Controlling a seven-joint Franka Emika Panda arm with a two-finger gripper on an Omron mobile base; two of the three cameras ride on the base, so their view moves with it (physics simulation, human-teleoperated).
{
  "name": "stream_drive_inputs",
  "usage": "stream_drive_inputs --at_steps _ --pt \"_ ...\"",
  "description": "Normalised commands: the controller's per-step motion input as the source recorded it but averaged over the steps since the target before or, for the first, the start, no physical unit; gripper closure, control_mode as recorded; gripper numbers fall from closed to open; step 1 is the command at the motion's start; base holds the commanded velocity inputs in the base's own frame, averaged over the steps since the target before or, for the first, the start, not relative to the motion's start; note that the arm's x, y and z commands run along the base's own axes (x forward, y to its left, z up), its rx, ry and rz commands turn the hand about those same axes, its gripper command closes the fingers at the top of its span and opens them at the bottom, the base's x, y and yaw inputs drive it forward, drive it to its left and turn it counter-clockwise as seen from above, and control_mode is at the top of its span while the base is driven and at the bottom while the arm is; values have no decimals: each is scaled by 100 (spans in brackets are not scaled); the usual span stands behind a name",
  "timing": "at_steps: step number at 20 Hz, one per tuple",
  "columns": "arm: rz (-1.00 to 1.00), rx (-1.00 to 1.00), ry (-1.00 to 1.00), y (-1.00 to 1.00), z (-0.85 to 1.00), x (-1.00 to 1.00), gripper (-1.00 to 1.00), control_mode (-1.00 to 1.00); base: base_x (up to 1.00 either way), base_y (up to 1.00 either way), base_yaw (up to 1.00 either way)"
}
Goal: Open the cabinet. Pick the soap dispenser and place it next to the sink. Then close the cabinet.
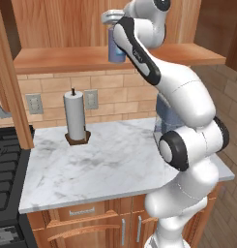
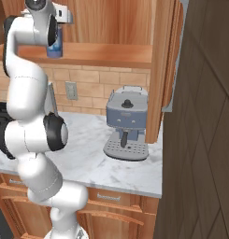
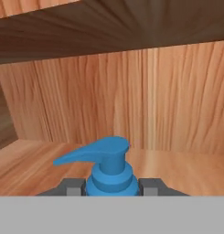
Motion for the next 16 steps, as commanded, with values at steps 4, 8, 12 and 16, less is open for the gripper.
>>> stream_drive_inputs --at_steps 4,8,12,16 --pt "0 5 -5 -8 -8 -76 100 -100 0 0 0" --pt "0 6 -1 -7 -1 -76 100 -100 0 0 0" --pt "0 6 -1 -5 0 -83 100 -100 0 0 0" --pt "0 4 -6 -2 -6 -86 100 -100 0 0 0"
